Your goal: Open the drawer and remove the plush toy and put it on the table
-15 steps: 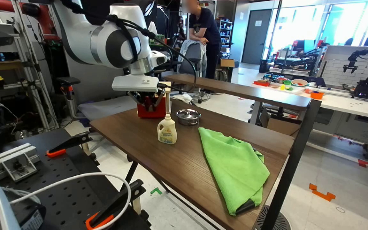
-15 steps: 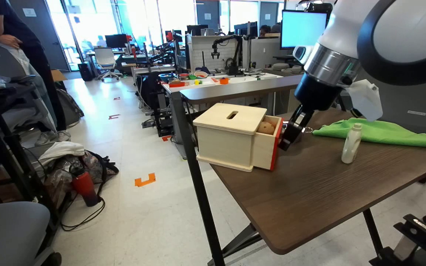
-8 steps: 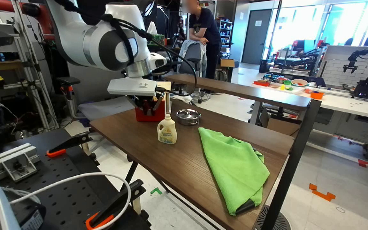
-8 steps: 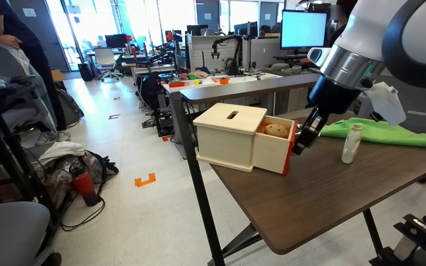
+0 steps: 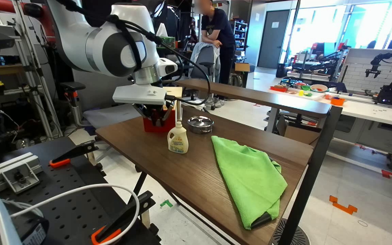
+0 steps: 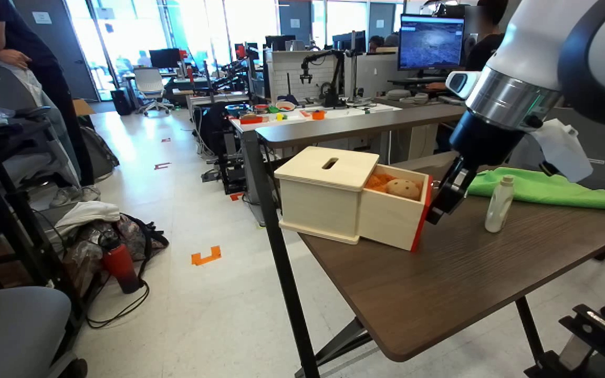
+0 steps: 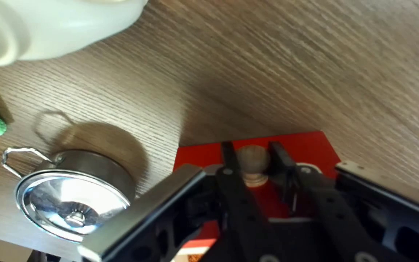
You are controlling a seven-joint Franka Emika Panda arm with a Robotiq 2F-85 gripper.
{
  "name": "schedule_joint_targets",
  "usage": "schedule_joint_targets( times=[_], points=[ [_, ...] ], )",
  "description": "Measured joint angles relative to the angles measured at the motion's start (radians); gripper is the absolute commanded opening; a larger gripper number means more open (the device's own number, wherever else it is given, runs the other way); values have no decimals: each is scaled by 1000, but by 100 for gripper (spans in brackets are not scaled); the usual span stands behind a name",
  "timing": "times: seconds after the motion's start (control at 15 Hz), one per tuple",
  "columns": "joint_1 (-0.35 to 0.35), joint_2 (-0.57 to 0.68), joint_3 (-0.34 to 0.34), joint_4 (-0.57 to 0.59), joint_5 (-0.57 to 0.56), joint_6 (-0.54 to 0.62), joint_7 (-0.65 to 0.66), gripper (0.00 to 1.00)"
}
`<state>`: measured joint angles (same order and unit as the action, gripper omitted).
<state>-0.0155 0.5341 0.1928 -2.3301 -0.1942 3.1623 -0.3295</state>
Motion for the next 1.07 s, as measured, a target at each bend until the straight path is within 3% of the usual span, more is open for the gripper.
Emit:
schedule_joint_targets(
  times=[0.2,0.53,1.07],
  points=[
    [0,0,0,-11,-1,0,-6,64],
    [1,-24,6,-29,-1,-7,-7,100],
    [10,-214,34,-33,8,-187,-12,100]
  ],
)
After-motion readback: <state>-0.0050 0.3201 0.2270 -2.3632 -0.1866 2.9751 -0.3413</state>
